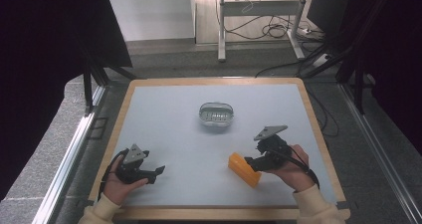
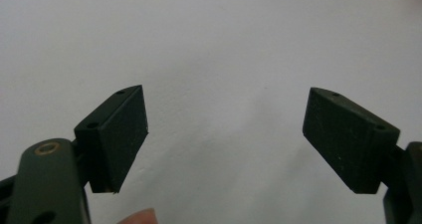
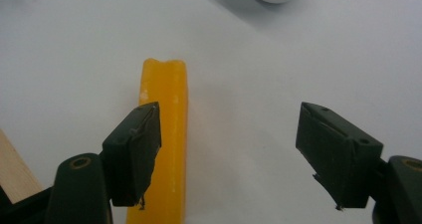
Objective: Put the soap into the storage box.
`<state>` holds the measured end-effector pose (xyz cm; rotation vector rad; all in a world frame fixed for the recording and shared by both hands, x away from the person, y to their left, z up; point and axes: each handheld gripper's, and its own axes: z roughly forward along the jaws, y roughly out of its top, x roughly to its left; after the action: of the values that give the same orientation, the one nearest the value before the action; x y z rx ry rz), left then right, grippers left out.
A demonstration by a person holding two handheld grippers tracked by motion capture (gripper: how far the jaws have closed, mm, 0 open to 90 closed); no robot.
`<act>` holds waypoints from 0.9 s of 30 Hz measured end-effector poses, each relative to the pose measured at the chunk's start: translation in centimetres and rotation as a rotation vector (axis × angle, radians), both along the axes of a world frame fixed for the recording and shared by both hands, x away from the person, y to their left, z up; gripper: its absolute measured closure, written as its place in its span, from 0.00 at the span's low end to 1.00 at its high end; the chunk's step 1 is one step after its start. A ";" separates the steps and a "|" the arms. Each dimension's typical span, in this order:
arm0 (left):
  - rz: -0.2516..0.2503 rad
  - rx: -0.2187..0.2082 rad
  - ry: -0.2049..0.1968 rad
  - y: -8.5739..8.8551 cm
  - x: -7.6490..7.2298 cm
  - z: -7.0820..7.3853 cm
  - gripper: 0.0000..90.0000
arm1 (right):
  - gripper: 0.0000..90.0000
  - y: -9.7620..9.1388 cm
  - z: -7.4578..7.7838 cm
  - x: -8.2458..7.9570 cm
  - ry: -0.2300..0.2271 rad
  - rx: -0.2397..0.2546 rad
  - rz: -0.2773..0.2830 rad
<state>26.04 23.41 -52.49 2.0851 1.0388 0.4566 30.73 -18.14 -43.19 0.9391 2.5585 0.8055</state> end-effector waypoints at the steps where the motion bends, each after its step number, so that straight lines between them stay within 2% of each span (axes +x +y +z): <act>1: 0.001 -0.001 0.000 0.0 0.0 0.0 0.20 | 0.30 0.1 0.0 0.0 0.004 -0.002 0.001; 13: 0.001 0.005 0.002 0.0 0.0 -0.1 0.20 | 0.31 2.2 -0.4 0.2 0.032 -0.052 0.036; 17: -0.002 0.008 0.002 0.1 0.0 0.0 0.20 | 0.31 2.9 -1.2 0.3 0.068 -0.072 0.045; 20: -0.004 0.006 0.001 0.1 0.0 0.0 0.20 | 0.33 3.1 -1.6 0.2 0.068 -0.071 0.047; 27: -0.009 0.011 0.002 0.0 0.0 -0.1 0.20 | 0.39 3.4 -2.8 0.1 0.112 -0.111 0.055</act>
<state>26.04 23.38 -52.56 2.0997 1.0301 0.4570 30.85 -14.78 -45.98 0.9073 2.7046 0.6341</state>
